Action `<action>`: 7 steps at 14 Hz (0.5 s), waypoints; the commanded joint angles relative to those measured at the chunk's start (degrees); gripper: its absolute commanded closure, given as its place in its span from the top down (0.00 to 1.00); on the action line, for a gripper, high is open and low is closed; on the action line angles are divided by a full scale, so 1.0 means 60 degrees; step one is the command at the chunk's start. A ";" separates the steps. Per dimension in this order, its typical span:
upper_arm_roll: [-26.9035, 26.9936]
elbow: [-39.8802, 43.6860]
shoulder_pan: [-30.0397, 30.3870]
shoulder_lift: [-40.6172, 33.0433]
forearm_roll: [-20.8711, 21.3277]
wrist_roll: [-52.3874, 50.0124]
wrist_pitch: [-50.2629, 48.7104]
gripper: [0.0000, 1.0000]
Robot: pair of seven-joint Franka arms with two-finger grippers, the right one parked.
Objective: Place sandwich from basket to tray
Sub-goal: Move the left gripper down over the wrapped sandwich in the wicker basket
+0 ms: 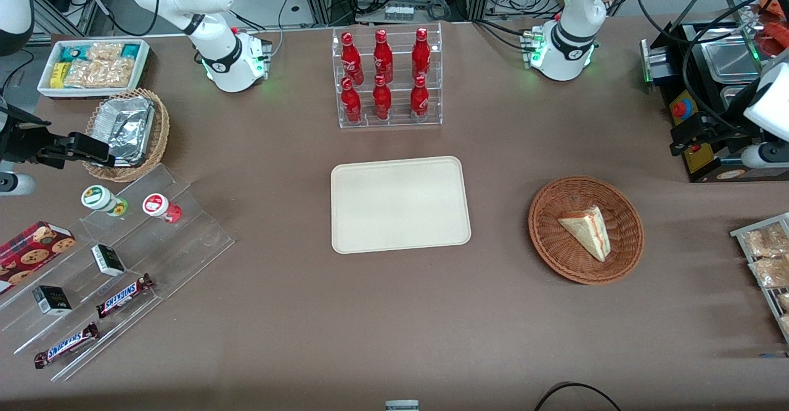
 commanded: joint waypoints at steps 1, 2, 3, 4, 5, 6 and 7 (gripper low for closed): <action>0.0249 -0.0107 -0.0105 -0.0246 -0.0196 0.0118 -0.0116 1.00; 0.0235 -0.0107 -0.0090 -0.0217 -0.0196 0.0104 -0.0072 1.00; 0.0234 -0.0078 -0.0089 -0.0174 -0.0138 0.0118 -0.0014 1.00; 0.0234 -0.0107 -0.0104 -0.0101 -0.0065 0.0118 0.0146 1.00; 0.0234 -0.0194 -0.0104 0.0045 -0.0065 0.0031 0.0365 1.00; 0.0234 -0.0325 -0.0104 0.0249 -0.0094 0.0016 0.0556 1.00; 0.0234 -0.0414 -0.0119 0.0411 -0.0094 0.0001 0.0776 1.00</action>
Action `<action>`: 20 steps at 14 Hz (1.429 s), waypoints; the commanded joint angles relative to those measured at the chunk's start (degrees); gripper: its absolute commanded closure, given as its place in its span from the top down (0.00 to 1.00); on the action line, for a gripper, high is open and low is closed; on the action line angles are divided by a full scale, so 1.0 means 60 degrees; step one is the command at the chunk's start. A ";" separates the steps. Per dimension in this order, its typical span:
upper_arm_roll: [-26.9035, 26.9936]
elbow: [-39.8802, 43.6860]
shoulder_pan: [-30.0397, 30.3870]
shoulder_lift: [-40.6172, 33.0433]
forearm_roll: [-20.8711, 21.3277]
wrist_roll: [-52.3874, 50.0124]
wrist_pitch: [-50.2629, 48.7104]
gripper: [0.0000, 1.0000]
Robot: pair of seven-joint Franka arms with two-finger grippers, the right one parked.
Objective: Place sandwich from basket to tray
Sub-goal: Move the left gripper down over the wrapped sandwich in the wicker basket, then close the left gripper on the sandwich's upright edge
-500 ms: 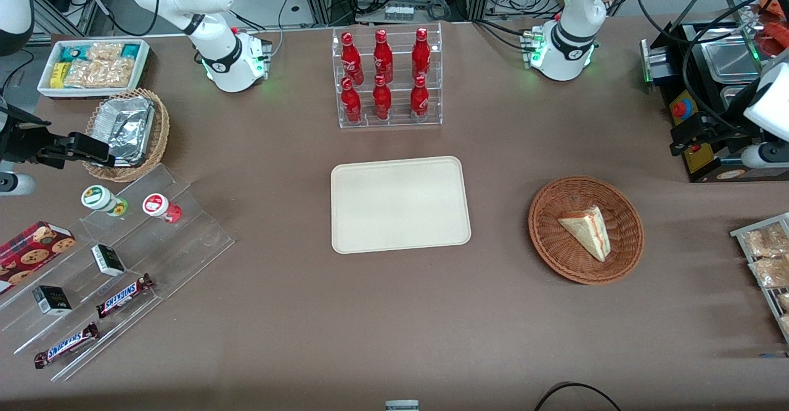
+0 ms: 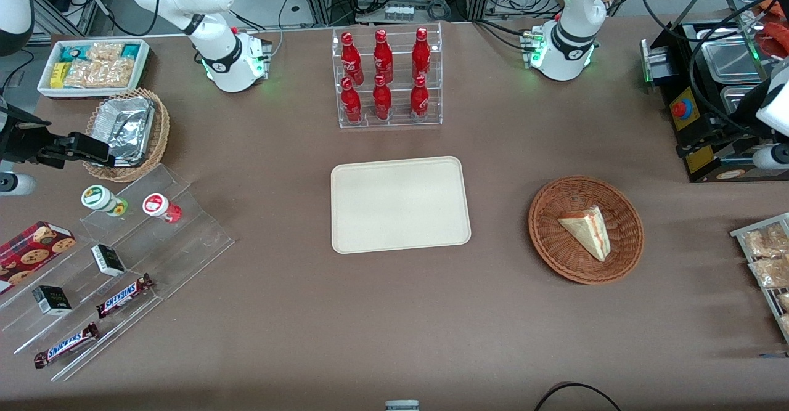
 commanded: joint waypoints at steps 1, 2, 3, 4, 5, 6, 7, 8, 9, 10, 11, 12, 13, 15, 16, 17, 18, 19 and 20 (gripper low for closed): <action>0.0095 -0.0441 -0.0133 0.0431 -0.0012 -0.0016 0.0689 1.00; 0.0095 -0.0748 -0.0133 0.0447 -0.0012 -0.0031 0.1098 1.00; 0.0095 -0.1070 -0.0133 0.0462 -0.0041 -0.0075 0.1464 1.00; 0.0095 -0.1392 -0.0133 0.0520 -0.0041 -0.0351 0.1874 1.00; 0.0095 -0.1671 -0.0133 0.0680 -0.0041 -0.0701 0.2183 1.00; 0.0095 -0.1862 -0.0162 0.0899 -0.0012 -0.0980 0.2548 1.00; 0.0095 -0.2009 -0.0177 0.1105 0.0002 -0.1375 0.2871 1.00; 0.0081 -0.2127 -0.0206 0.1353 0.0046 -0.1828 0.3063 1.00; 0.0081 -0.2302 -0.0293 0.1501 0.0047 -0.2268 0.3355 1.00; 0.0081 -0.2565 -0.0338 0.1575 0.0047 -0.2722 0.3735 1.00; 0.0066 -0.2930 -0.0411 0.1604 0.0047 -0.3422 0.4319 1.00; 0.0080 -0.3325 -0.0527 0.1619 0.0047 -0.4111 0.4905 1.00; 0.0066 -0.3677 -0.0659 0.1634 0.0047 -0.4727 0.5461 1.00; 0.0081 -0.4381 -0.0894 0.1619 0.0047 -0.5726 0.6473 1.00; 0.0081 -0.4659 -0.0909 0.1605 0.0061 -0.5860 0.6753 1.00; 0.0081 -0.4894 -0.0909 0.1590 0.0061 -0.5876 0.6901 1.00; 0.0095 -0.5114 -0.0909 0.1590 0.0105 -0.5861 0.7048 1.00; 0.0095 -0.5363 -0.0909 0.1561 0.0294 -0.5861 0.7267 1.00; 0.0095 -0.5583 -0.0909 0.1546 0.0470 -0.5876 0.7414 1.00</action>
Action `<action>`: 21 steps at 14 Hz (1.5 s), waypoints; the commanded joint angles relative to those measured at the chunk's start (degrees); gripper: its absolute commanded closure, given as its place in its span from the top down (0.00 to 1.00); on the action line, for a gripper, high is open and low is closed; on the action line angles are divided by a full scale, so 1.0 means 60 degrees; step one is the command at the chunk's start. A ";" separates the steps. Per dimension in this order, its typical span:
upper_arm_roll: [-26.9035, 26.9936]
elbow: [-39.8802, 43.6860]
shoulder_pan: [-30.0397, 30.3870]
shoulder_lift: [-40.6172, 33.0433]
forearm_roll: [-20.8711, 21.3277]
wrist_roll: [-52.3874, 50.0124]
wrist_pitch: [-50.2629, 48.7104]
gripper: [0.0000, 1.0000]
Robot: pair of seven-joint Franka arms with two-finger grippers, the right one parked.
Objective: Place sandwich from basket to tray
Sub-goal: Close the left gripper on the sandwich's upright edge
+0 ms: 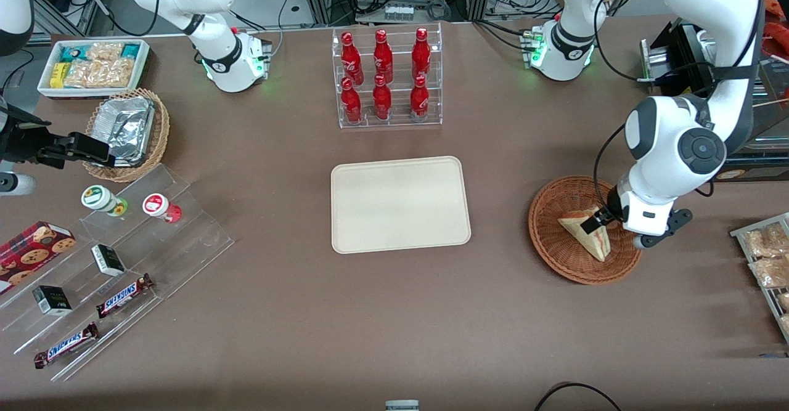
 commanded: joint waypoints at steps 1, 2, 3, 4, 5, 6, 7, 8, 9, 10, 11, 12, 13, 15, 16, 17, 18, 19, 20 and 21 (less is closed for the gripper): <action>0.0070 -0.0727 -0.0048 -0.0269 0.0365 -0.0224 0.0573 1.00; 0.0070 -0.0801 -0.0034 -0.0226 0.0365 -0.0224 0.0734 1.00; 0.0070 -0.0816 -0.0019 -0.0167 0.0365 -0.0224 0.0779 1.00; 0.0070 -0.0816 -0.0005 -0.0036 0.0365 -0.0224 0.0896 1.00; 0.0070 -0.0816 -0.0005 -0.0006 0.0365 -0.0224 0.0984 1.00; 0.0070 -0.0816 -0.0005 0.0038 0.0365 -0.0239 0.1014 1.00; 0.0085 -0.0859 -0.0005 0.0097 0.0365 -0.0239 0.1029 1.00; 0.0085 -0.0860 0.0010 0.0199 0.0365 -0.0239 0.1130 1.00; 0.0085 -0.0860 0.0010 0.0330 0.0365 -0.0239 0.1305 1.00; 0.0085 -0.0860 0.0010 0.0448 0.0365 -0.0239 0.1496 1.00; 0.0085 -0.0860 -0.0004 0.0507 0.0365 -0.0239 0.1541 1.00; 0.0085 -0.0860 -0.0005 0.0536 0.0365 -0.0239 0.1541 1.00; 0.0085 -0.0860 -0.0005 0.0609 0.0365 -0.0239 0.1556 0.99; 0.0085 -0.0845 0.0010 0.0741 0.0365 -0.0224 0.1745 0.88; 0.0085 -0.0831 0.0010 0.0785 0.0365 -0.0224 0.1761 0.71; 0.0085 -0.0816 0.0010 0.0815 0.0365 -0.0224 0.1761 0.37; 0.0085 -0.0772 0.0010 0.0786 0.0365 -0.0224 0.1747 0.05; 0.0085 -0.0743 0.0010 0.0771 0.0365 -0.0210 0.1732 0.00; 0.0085 -0.0714 0.0010 0.0742 0.0365 -0.0180 0.1703 0.00; 0.0099 -0.0670 -0.0019 0.0698 0.0365 -0.0166 0.1659 0.00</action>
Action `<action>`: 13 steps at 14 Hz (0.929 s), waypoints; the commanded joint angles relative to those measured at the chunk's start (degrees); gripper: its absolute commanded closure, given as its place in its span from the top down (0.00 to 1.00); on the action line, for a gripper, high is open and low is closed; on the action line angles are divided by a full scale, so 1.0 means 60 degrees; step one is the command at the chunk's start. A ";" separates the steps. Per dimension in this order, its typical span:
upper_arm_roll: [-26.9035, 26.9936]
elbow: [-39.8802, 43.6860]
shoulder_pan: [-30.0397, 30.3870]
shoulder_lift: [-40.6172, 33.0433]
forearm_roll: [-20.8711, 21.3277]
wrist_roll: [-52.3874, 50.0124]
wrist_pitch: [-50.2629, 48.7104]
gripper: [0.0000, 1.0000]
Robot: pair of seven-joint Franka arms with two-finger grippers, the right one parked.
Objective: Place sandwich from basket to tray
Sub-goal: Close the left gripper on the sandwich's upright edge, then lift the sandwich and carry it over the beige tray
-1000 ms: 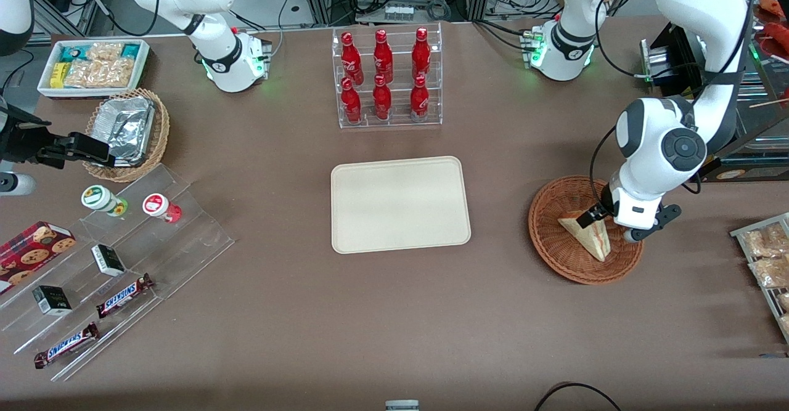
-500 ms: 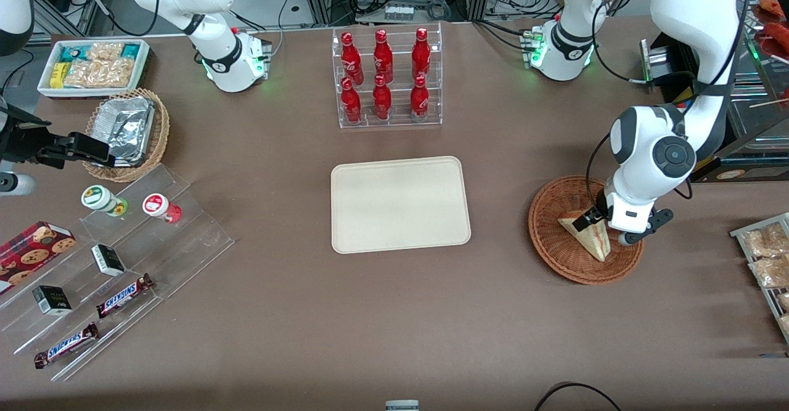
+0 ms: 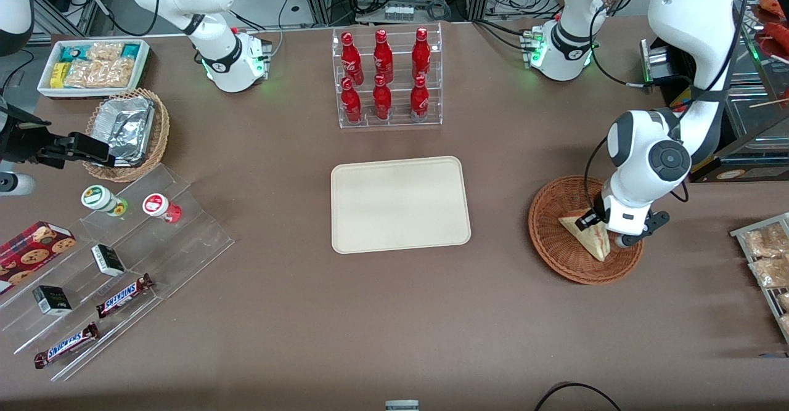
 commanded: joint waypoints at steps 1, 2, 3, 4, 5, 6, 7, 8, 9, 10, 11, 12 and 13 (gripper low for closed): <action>0.0011 0.0092 -0.0039 -0.0233 0.0209 -0.0132 0.0002 0.00; 0.0011 0.0121 -0.0054 -0.0409 0.0253 -0.0103 -0.0173 0.00; -0.0004 0.0267 -0.0054 -0.0642 0.0413 -0.0074 -0.0581 0.00; -0.0033 0.0573 -0.0068 -0.0833 0.0777 -0.0073 -0.1237 0.00; -0.0164 0.0953 -0.0199 -0.0980 0.1041 -0.0059 -0.1998 0.00; -0.0237 0.1522 -0.0374 -0.1112 0.1146 -0.0030 -0.2992 0.00; -0.0311 0.2224 -0.0623 -0.1128 0.1147 -0.0029 -0.3973 0.00; -0.0442 0.2811 -0.0959 -0.1099 0.1147 -0.0087 -0.4781 0.00; -0.0472 0.3397 -0.1354 -0.1070 0.1147 -0.0131 -0.5543 0.00; -0.0502 0.3881 -0.1764 -0.1026 0.1132 -0.0161 -0.6116 0.00; -0.0502 0.4278 -0.2188 -0.0953 0.1074 -0.0190 -0.6470 0.00; -0.0516 0.4557 -0.2555 -0.0909 0.1015 -0.0161 -0.6590 0.00; -0.0517 0.4705 -0.2979 -0.0778 0.0942 -0.0176 -0.6605 0.00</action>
